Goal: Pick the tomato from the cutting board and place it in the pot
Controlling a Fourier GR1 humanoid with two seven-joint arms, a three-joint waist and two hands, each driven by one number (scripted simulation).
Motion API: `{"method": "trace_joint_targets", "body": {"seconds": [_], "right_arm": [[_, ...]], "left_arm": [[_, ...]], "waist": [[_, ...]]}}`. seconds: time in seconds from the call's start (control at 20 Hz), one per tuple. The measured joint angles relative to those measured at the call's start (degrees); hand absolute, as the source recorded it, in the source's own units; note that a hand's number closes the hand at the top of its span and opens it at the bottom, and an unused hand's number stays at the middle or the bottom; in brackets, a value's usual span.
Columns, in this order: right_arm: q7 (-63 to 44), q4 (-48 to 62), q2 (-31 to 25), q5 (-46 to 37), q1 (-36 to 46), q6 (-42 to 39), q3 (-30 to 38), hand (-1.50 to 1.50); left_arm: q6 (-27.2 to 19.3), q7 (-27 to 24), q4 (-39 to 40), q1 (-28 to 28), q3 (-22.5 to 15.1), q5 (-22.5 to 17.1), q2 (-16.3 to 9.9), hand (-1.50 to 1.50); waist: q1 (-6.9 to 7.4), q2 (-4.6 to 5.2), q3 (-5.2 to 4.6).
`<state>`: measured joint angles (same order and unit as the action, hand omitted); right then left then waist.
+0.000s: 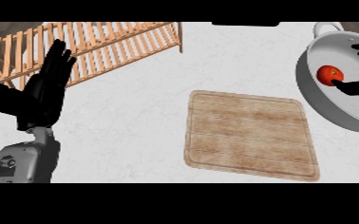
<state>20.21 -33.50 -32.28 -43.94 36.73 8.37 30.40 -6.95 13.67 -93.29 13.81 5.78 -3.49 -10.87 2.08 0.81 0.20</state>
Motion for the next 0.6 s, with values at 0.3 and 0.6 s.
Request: {"method": "trace_joint_targets", "body": {"seconds": [0.3,0.6], "right_arm": [[7.9,7.9,-0.5,7.2,4.0,-7.4,4.7,-1.50],[12.3,12.8,-3.2,15.7,6.5,-13.5,11.8,-1.50]], "left_arm": [[0.6,-0.1,0.6,0.1,0.7,-0.7,-0.4,0.00],[0.5,-1.3,1.4,-0.4,0.8,-0.4,0.1,0.00]], "waist": [[-0.01,0.03,0.05],[-0.31,0.00,0.03]]}}
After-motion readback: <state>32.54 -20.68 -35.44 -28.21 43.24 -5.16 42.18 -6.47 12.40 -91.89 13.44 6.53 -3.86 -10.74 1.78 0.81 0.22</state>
